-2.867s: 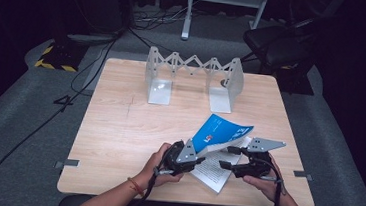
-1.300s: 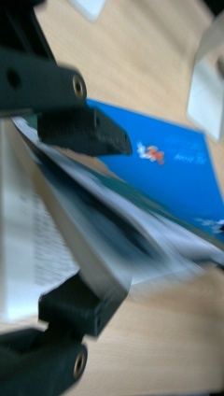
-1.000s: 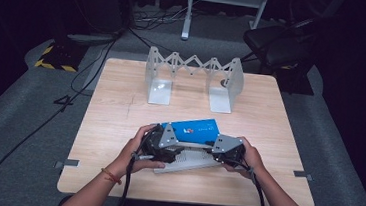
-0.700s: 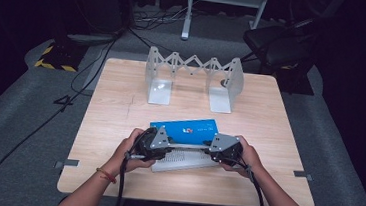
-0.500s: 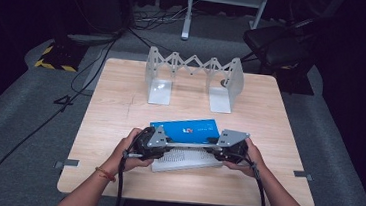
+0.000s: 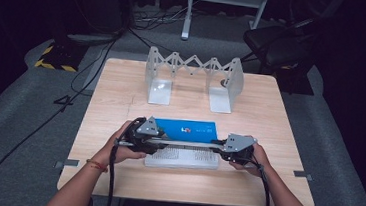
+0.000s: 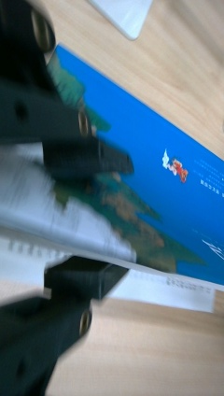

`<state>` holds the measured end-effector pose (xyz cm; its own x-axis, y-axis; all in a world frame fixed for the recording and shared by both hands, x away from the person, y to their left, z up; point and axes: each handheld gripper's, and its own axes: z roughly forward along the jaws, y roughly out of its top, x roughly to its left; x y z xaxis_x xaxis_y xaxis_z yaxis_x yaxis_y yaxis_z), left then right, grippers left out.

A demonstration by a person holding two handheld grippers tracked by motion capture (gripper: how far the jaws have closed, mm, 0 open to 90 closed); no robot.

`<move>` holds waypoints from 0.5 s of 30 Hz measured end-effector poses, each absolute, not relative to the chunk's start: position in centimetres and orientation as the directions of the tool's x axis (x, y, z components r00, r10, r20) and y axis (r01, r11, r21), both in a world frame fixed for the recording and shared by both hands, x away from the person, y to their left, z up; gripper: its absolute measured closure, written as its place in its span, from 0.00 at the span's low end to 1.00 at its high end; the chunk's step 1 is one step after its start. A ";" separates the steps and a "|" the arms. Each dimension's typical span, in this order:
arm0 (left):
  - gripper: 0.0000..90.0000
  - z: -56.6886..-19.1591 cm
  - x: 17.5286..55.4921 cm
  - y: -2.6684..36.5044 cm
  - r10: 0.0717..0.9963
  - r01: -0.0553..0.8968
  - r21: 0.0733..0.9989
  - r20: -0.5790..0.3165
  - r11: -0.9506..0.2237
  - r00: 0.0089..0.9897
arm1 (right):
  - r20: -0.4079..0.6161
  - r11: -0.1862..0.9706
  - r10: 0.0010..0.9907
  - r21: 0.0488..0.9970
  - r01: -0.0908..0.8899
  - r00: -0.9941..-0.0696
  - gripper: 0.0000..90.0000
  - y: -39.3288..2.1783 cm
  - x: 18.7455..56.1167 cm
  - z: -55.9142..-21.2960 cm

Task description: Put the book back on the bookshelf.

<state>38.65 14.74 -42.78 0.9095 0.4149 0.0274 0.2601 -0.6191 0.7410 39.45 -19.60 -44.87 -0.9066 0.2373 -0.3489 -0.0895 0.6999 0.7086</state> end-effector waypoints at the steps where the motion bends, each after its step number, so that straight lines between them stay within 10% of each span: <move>1: 0.46 -42.2 38.2 15.0 0.424 0.248 0.751 0.047 -0.612 0.905 | -0.357 0.707 0.229 0.700 -0.097 -0.905 0.85 -19.4 39.4 -44.8; 15: 0.29 -40.6 36.4 9.9 0.490 0.201 0.727 0.209 -0.657 0.846 | -0.376 0.757 0.192 0.645 -0.107 -0.907 0.89 -16.7 38.8 -42.6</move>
